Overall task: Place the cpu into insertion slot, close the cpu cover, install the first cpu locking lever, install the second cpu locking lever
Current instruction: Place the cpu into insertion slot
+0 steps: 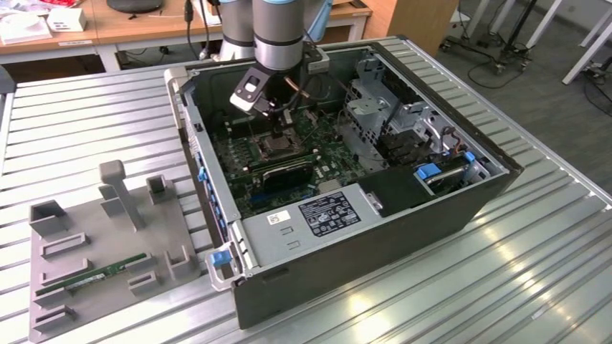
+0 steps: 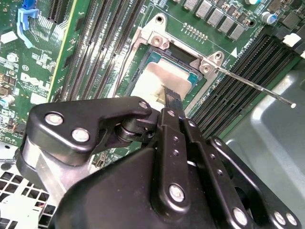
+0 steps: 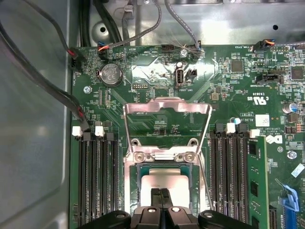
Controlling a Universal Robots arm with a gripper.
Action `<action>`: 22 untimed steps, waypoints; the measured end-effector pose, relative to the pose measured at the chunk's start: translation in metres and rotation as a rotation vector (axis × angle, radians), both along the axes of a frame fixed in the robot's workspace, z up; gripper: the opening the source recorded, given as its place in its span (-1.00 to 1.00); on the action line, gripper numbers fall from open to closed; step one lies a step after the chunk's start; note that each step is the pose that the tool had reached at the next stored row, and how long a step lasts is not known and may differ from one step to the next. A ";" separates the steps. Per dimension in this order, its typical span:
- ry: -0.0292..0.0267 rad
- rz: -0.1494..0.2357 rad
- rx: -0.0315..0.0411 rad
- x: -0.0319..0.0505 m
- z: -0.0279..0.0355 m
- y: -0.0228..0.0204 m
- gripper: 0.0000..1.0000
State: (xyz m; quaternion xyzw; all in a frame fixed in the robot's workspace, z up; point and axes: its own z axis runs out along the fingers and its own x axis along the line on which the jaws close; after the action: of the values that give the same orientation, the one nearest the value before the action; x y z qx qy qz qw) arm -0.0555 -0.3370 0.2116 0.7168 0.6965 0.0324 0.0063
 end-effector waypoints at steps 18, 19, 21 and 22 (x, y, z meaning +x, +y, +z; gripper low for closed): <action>-0.0001 0.000 0.0055 0.0002 -0.0051 0.0149 -0.79; -0.0002 0.000 0.0059 0.0002 -0.0054 0.0151 -0.79; 0.0000 0.000 0.0059 0.0002 -0.0059 0.0153 -0.79; 0.0000 0.000 0.0058 0.0002 -0.0062 0.0153 -0.79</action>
State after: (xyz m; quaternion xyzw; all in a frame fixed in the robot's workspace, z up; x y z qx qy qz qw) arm -0.0553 -0.3218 0.2053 0.7168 0.6964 0.0344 0.0043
